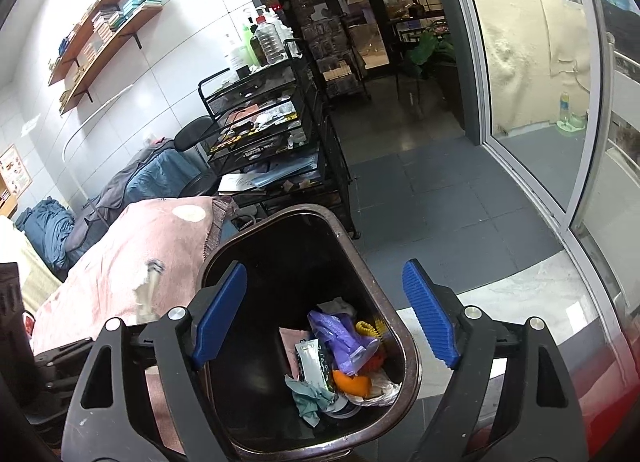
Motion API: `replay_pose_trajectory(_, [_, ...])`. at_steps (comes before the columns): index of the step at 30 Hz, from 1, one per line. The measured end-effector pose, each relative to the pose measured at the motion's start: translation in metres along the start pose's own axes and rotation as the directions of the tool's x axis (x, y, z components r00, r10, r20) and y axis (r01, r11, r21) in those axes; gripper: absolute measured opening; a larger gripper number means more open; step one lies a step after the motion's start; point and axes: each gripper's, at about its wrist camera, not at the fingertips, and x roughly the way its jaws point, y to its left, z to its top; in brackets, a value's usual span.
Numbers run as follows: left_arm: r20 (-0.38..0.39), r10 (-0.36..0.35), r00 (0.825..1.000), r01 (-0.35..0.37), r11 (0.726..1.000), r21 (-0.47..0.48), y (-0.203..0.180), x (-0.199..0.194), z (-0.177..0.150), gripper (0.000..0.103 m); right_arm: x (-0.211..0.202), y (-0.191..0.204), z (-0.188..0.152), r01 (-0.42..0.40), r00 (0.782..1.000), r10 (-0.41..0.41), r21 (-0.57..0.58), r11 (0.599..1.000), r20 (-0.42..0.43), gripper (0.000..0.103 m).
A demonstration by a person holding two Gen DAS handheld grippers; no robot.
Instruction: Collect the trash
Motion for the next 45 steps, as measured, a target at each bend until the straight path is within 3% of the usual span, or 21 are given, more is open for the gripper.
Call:
replay_pose_trajectory(2, [-0.014, 0.017, 1.000, -0.017, 1.000, 0.012, -0.001, 0.006, 0.000, 0.039, 0.001, 0.000, 0.000, 0.001, 1.000, -0.001, -0.002, 1.000, -0.002, 0.080])
replay_pose_trajectory(6, [-0.023, 0.058, 0.998, -0.058, 0.998, 0.022, -0.003, 0.010, -0.001, 0.077, 0.000, 0.001, 0.000, 0.003, 1.000, -0.003, -0.004, 1.000, -0.004, 0.083])
replay_pose_trajectory(9, [-0.023, 0.057, 0.998, -0.057, 0.998, 0.020, -0.002, 0.009, 0.001, 0.089, -0.001, 0.001, -0.001, 0.001, 1.000, -0.001, 0.002, 1.000, -0.002, 0.086])
replay_pose_trajectory(16, [0.030, 0.074, 0.997, -0.074, 0.997, -0.011, 0.001, -0.001, 0.000, 0.091, -0.003, 0.004, -0.002, -0.020, 1.000, 0.020, -0.011, 1.000, 0.011, 0.090])
replay_pose_trajectory(23, [0.188, 0.109, 0.976, -0.102, 0.994, -0.047, 0.002, -0.043, -0.013, 0.095, -0.010, 0.012, -0.008, -0.018, 0.998, 0.020, -0.035, 0.999, 0.064, 0.096])
replay_pose_trajectory(31, [0.359, 0.207, 0.910, -0.176, 0.978, -0.115, 0.009, -0.097, -0.040, 0.098, -0.023, 0.034, -0.019, -0.047, 0.990, 0.061, -0.104, 0.993, 0.128, 0.097])
replay_pose_trajectory(39, [0.428, 0.310, 0.849, -0.236, 0.947, -0.218, 0.030, -0.130, -0.067, 0.098, -0.044, 0.083, -0.047, -0.062, 0.966, 0.128, -0.277, 0.959, 0.226, 0.097])
replay_pose_trajectory(45, [0.463, 0.398, 0.792, -0.289, 0.912, -0.291, 0.044, -0.154, -0.091, 0.098, -0.067, 0.117, -0.073, -0.102, 0.946, 0.207, -0.376, 0.921, 0.251, 0.098])
